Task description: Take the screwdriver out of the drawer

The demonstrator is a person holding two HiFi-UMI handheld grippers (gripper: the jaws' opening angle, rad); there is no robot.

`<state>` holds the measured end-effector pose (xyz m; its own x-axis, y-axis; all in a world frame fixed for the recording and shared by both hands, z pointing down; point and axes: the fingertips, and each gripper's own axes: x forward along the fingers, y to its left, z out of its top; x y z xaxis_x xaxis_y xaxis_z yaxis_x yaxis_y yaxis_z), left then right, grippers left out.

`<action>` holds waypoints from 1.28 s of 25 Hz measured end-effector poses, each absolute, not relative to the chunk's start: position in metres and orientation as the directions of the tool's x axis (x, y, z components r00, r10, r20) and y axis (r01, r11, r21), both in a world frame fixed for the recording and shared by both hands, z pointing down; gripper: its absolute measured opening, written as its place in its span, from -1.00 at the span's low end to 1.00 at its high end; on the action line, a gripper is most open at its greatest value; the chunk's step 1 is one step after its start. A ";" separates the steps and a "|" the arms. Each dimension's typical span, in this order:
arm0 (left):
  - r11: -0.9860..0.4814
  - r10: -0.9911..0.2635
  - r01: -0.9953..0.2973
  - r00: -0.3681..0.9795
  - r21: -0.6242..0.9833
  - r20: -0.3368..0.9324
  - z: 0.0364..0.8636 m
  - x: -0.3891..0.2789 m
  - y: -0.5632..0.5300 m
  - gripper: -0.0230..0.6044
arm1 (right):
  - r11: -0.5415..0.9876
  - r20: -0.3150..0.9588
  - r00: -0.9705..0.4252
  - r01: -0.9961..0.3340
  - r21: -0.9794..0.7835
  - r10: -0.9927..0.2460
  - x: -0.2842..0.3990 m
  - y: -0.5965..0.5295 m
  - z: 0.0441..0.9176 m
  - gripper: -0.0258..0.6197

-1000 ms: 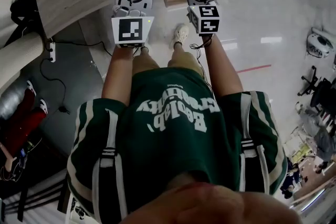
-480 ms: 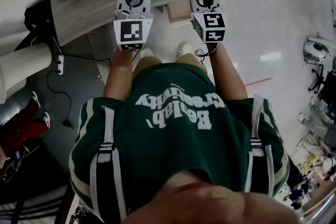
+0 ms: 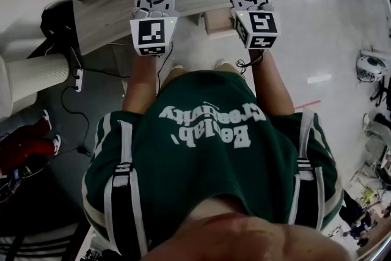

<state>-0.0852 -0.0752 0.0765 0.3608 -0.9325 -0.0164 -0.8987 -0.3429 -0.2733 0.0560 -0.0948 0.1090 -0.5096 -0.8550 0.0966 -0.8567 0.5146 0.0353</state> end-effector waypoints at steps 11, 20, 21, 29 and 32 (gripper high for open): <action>-0.328 -0.935 -0.906 0.352 -0.267 -0.047 0.028 -0.104 -0.066 -0.87 | 0.500 -0.013 -0.502 -0.863 0.075 -0.865 0.042 -0.082 0.044 -0.67; -0.342 -0.925 -0.900 0.374 -0.271 -0.073 0.017 -0.097 -0.057 -0.87 | 0.503 -0.022 -0.507 -0.859 0.096 -0.861 0.042 -0.071 0.038 -0.67; -0.342 -0.925 -0.899 0.374 -0.271 -0.072 0.019 -0.098 -0.058 -0.87 | 0.506 -0.019 -0.510 -0.857 0.096 -0.860 0.041 -0.071 0.041 -0.67; -0.340 -0.926 -0.898 0.372 -0.279 -0.069 0.018 -0.097 -0.056 -0.87 | 0.506 -0.018 -0.509 -0.859 0.082 -0.861 0.040 -0.070 0.045 -0.67; -0.333 -0.929 -0.901 0.364 -0.277 -0.067 0.016 -0.098 -0.055 -0.87 | 0.509 -0.020 -0.512 -0.857 0.081 -0.859 0.041 -0.068 0.043 -0.67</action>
